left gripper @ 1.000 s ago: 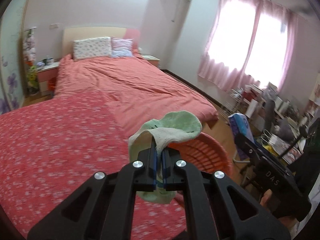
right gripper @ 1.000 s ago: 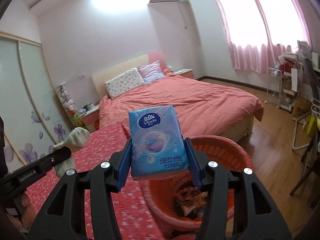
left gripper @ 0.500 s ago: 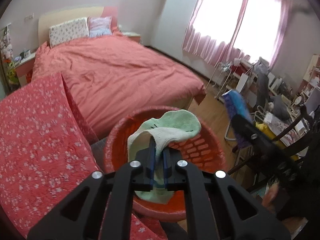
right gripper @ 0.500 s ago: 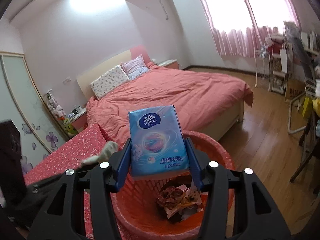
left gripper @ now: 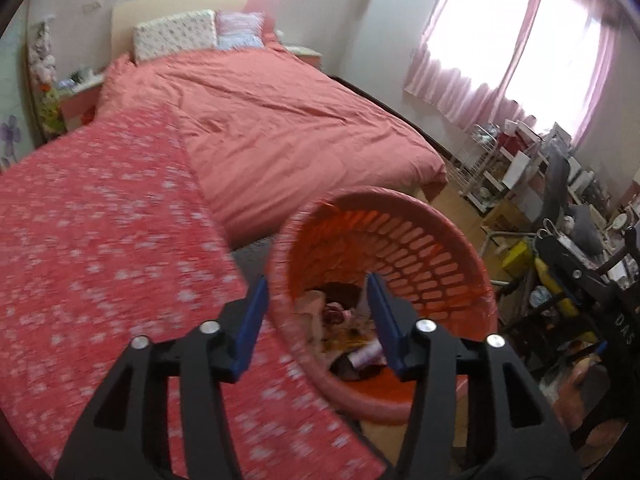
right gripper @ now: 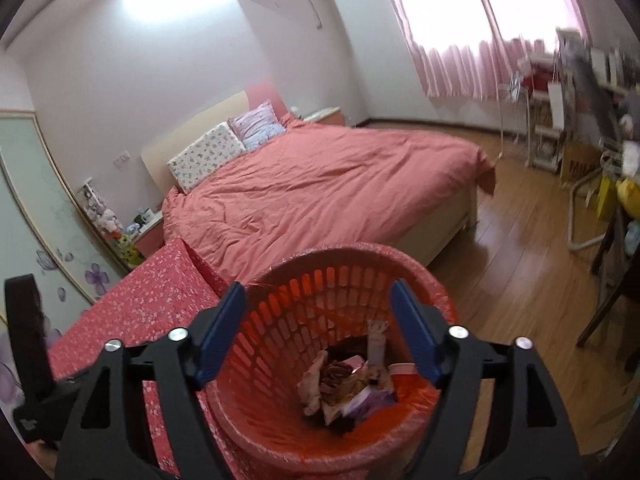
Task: Collect trash
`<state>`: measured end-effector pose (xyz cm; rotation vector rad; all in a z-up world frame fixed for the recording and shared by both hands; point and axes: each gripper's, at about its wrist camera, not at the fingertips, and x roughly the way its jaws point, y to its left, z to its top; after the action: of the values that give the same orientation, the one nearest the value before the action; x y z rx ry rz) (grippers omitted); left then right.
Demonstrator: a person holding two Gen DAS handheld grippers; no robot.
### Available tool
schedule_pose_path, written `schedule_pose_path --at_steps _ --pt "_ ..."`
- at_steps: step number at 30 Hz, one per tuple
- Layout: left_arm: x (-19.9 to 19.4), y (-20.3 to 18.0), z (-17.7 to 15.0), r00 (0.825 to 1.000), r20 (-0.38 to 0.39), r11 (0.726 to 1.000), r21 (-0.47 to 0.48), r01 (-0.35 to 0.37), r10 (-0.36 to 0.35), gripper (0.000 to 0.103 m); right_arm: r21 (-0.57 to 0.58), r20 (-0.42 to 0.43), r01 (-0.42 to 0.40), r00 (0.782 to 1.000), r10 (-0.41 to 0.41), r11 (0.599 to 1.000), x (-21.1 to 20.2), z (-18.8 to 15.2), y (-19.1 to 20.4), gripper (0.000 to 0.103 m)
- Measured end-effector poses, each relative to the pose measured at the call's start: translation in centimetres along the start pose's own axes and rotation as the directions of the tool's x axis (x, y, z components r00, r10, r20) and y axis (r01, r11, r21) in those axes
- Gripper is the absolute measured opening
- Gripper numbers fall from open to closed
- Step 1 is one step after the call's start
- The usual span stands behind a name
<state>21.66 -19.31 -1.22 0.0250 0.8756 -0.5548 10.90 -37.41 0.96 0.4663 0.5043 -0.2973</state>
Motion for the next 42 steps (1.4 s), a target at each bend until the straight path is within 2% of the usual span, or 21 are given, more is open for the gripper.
schedule_pose_path --at_steps 6,8,12,17,19,22,29,37,42 --pt "-7.0 2.6 -3.0 0.989 0.102 0.994 0.003 -0.107 0.106 0.071 -0.080 0.081 0.051 0.996 -0.045 0.995 -4.1 -1.4 1.9 0.101" --pt "-8.7 3.0 -3.9 0.983 0.127 0.991 0.003 -0.132 0.131 0.078 -0.097 0.092 0.057 0.995 -0.048 0.994 -5.5 -2.4 2.7 0.101" --pt "-12.5 4.2 -6.8 0.960 0.189 0.978 -0.006 -0.208 0.205 0.089 -0.106 0.093 0.077 0.993 -0.068 0.991 -7.1 -3.8 3.5 0.101" --pt "-16.3 5.1 -10.3 0.922 0.248 0.953 -0.036 -0.299 0.299 0.099 -0.181 0.146 0.211 0.972 -0.186 0.961 -8.9 -5.8 5.6 0.101" --pt "-17.7 5.4 -11.6 0.905 0.270 0.944 -0.055 -0.327 0.329 0.099 -0.208 0.177 0.269 0.956 -0.234 0.940 -9.9 -6.8 6.4 0.101" --pt "-19.4 5.6 -13.3 0.876 0.301 0.925 -0.077 -0.373 0.378 0.099 -0.223 0.206 0.289 0.947 -0.245 0.931 -11.1 -8.0 7.0 0.101" --pt "-21.9 6.1 -16.7 0.830 0.325 0.891 -0.137 -0.434 0.454 0.099 -0.222 0.210 0.272 0.951 -0.226 0.936 -12.4 -9.9 7.3 0.101" --pt "-23.1 6.8 -18.6 0.814 0.310 0.870 -0.203 -0.449 0.492 0.099 -0.227 0.157 0.247 0.964 -0.215 0.942 -12.5 -11.4 7.5 0.101" --pt "-23.4 7.3 -19.2 0.812 0.292 0.861 -0.234 -0.451 0.505 0.099 -0.239 0.146 0.218 0.971 -0.187 0.946 -13.1 -12.2 8.1 0.101"
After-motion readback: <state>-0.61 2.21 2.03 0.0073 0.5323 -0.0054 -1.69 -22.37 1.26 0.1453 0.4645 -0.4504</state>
